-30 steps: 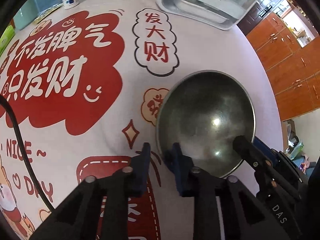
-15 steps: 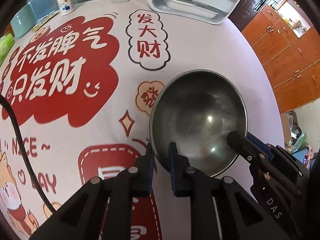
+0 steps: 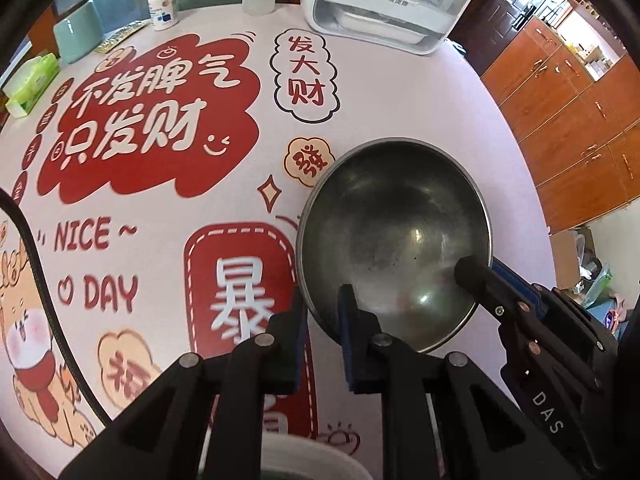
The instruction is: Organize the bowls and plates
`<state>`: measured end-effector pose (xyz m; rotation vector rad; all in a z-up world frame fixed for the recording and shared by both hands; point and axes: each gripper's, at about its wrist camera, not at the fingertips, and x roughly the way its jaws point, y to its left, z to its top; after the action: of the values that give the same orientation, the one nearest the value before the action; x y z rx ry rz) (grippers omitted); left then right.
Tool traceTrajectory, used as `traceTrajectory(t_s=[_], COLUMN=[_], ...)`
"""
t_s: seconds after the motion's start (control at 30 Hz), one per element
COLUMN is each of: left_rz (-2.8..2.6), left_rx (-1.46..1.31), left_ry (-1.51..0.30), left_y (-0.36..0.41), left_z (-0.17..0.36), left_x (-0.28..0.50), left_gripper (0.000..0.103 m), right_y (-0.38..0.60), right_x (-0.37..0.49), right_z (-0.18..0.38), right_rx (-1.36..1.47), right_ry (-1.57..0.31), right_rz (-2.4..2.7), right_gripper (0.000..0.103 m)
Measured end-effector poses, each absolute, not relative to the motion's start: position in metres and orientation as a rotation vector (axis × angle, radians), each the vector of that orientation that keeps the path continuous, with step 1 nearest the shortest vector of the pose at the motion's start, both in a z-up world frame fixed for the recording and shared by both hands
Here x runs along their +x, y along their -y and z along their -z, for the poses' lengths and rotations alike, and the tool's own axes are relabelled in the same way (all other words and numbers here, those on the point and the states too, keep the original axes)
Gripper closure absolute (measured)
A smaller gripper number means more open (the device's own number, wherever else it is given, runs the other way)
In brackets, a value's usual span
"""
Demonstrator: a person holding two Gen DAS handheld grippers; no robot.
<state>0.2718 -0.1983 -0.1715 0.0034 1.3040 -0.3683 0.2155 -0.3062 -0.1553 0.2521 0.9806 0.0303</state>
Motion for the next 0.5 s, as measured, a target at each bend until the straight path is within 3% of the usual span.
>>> traceTrajectory(t_s=[0.5], left_rz=[0.366], left_rx=[-0.01], left_ry=[-1.248], left_y=[0.179], left_z=[0.132], left_x=[0.203], left_gripper=[0.089], right_y=[0.289], right_x=[0.157], right_z=[0.121], right_rx=[0.234], right_ry=[-0.915], right_rz=[-0.075], right_gripper=[0.09])
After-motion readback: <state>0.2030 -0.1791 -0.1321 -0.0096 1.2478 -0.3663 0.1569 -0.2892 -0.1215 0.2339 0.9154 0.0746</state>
